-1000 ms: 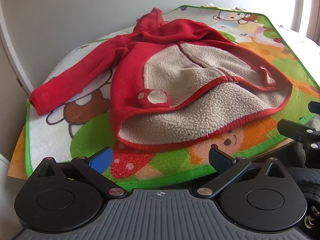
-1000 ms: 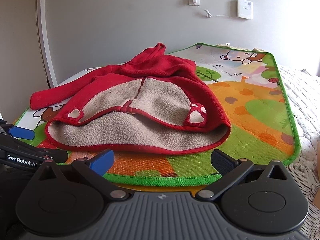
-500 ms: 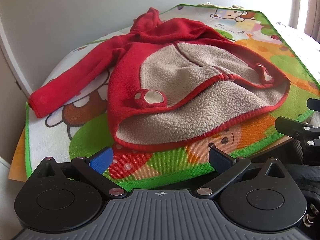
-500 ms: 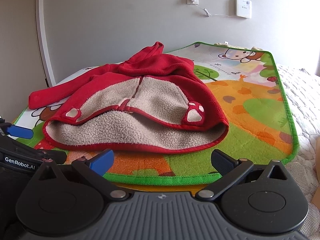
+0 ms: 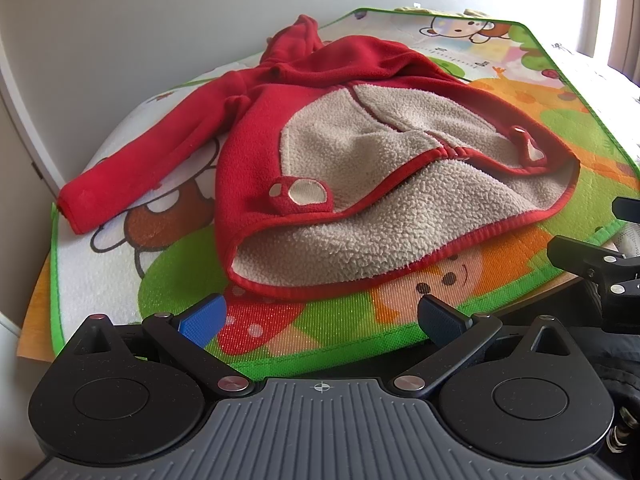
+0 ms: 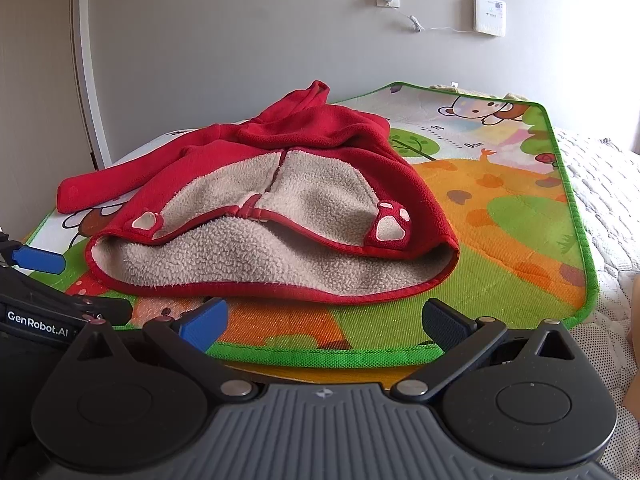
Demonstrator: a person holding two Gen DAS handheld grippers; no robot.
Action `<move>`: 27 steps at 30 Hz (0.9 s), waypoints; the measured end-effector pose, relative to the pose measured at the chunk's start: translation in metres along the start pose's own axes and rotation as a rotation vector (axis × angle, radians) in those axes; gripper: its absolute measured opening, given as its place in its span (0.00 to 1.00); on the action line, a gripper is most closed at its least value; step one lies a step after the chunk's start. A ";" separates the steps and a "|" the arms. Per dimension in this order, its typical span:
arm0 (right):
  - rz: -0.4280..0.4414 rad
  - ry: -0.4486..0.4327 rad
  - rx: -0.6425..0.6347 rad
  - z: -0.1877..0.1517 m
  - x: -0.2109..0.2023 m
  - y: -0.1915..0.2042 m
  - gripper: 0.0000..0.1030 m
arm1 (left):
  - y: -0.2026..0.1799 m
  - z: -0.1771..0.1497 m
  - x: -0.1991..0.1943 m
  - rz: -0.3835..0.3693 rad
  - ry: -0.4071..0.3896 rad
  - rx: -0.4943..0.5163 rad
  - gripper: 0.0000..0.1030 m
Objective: Fold clothes
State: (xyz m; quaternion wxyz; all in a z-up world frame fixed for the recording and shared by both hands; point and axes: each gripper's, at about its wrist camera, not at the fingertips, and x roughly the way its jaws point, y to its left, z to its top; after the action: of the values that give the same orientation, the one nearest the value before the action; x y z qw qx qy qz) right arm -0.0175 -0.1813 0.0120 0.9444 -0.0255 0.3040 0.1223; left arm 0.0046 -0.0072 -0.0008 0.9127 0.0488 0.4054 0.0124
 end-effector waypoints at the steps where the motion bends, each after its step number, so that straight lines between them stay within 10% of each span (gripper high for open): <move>1: 0.000 0.001 0.000 0.000 0.000 0.000 1.00 | 0.000 0.000 0.000 0.001 0.000 0.000 1.00; 27: -0.022 0.018 -0.010 0.009 0.010 -0.017 1.00 | 0.013 0.011 -0.004 -0.070 -0.152 0.128 1.00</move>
State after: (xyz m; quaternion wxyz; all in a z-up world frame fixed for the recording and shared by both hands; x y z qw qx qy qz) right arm -0.0003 -0.1948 0.0129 0.9428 -0.0345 0.3117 0.1132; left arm 0.0108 0.0045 0.0108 0.9358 0.0935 0.3362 -0.0490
